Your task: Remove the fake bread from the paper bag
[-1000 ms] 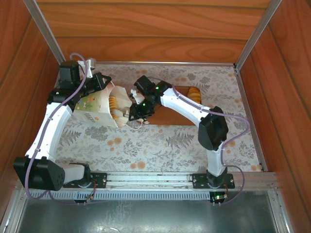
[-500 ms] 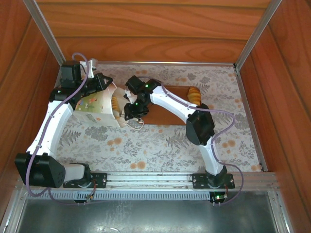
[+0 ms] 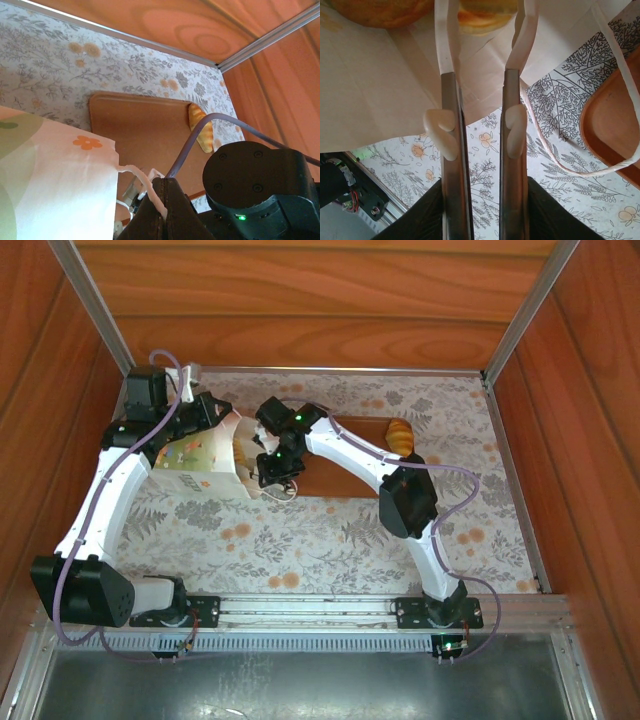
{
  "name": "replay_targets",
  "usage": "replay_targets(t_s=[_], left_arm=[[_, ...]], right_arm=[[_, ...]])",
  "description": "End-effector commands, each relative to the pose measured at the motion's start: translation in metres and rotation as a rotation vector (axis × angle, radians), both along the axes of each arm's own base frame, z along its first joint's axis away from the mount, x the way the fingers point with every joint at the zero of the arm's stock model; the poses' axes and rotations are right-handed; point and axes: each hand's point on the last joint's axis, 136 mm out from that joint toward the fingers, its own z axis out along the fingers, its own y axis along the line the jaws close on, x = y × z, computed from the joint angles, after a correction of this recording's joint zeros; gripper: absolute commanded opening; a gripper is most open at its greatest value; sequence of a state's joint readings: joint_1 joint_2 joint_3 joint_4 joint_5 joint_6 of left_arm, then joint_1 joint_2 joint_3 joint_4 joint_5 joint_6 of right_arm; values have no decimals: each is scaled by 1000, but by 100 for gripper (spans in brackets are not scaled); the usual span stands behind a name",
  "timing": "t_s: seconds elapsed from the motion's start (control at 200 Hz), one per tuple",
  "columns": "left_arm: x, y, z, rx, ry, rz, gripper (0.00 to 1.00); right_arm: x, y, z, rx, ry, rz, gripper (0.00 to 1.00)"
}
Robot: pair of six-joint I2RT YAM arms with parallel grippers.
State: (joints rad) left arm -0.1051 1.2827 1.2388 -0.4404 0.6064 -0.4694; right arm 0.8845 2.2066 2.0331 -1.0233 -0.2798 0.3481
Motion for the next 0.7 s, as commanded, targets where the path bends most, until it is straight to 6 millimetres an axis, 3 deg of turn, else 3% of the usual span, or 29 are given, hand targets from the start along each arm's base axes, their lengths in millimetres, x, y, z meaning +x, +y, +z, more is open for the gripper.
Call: replay_targets(t_s=[0.0, 0.29, 0.695], left_arm=[[-5, -3, -1, 2, 0, -25, 0], [-3, -1, 2, 12, -8, -19, 0], [-5, -11, -24, -5, 82, -86, 0]], right_arm=[[-1, 2, 2, -3, -20, 5, 34], [4, -5, 24, 11, -91, -6, 24], [1, -9, 10, -17, -73, -6, 23]])
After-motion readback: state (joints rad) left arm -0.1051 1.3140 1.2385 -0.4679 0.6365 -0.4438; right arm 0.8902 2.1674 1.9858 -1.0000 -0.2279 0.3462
